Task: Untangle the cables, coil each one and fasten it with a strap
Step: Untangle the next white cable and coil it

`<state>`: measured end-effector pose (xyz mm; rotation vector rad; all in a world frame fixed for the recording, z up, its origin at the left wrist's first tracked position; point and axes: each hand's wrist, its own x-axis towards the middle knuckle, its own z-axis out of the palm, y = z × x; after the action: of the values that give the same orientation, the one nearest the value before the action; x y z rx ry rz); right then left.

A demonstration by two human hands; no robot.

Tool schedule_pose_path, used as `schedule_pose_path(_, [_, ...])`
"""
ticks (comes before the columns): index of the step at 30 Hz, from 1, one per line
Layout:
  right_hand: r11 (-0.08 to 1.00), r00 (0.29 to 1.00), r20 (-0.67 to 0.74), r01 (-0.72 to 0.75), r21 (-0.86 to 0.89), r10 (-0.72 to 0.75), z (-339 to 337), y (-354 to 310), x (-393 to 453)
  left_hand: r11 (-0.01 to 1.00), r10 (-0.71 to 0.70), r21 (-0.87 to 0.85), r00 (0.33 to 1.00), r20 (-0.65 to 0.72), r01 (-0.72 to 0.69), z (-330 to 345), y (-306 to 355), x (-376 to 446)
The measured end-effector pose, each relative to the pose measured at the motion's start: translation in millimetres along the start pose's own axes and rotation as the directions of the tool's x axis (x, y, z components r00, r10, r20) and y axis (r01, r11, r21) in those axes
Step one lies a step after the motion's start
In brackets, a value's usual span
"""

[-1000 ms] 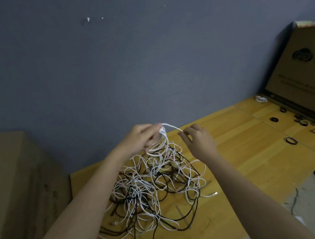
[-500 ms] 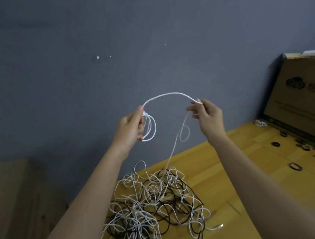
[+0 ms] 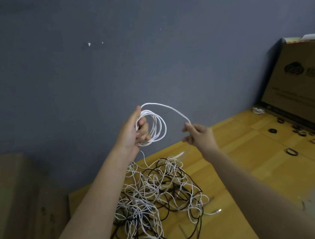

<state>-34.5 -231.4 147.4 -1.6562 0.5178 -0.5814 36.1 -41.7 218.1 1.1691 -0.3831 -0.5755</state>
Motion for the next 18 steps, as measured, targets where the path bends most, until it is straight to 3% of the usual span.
schedule_pose_path(3, [0.988, 0.990, 0.101, -0.081, -0.129, 0.094, 16.7, 27.3, -15.8, 0.998, 0.068, 0.019, 0.996, -0.058, -0.067, -2.0, -4.5, -0.2])
schedule_pose_path(5, [0.935, 0.983, 0.182, 0.037, -0.352, 0.029, 26.6, 45.0, -29.6, 0.983, 0.135, 0.138, 0.986, -0.094, -0.121, -6.5, -11.9, 2.1])
schedule_pose_path(8, [0.648, 0.927, 0.347, 0.351, -0.676, -0.141, 39.1, 67.4, -51.6, 0.943, 0.183, 0.298, 0.979, -0.090, -0.149, -11.2, -32.1, 1.9])
schedule_pose_path(11, [0.380, 0.810, 0.527, 0.586, -0.716, -0.257, 50.9, 76.7, -70.5, 0.880, 0.238, 0.439, 0.968, -0.076, -0.182, -14.5, -57.4, 3.8])
schedule_pose_path(14, [0.227, 0.660, 0.597, 0.735, -0.639, -0.456, 55.4, 88.7, -85.7, 0.674, 0.246, 0.710, 0.968, 0.042, -0.202, -26.0, -79.1, 11.8])
schedule_pose_path(18, [0.209, 0.493, 0.578, 0.847, -0.488, -0.651, 45.2, 90.9, -84.4, 0.177, 0.030, 0.966, 0.982, 0.185, -0.187, -42.9, -93.1, 10.1])
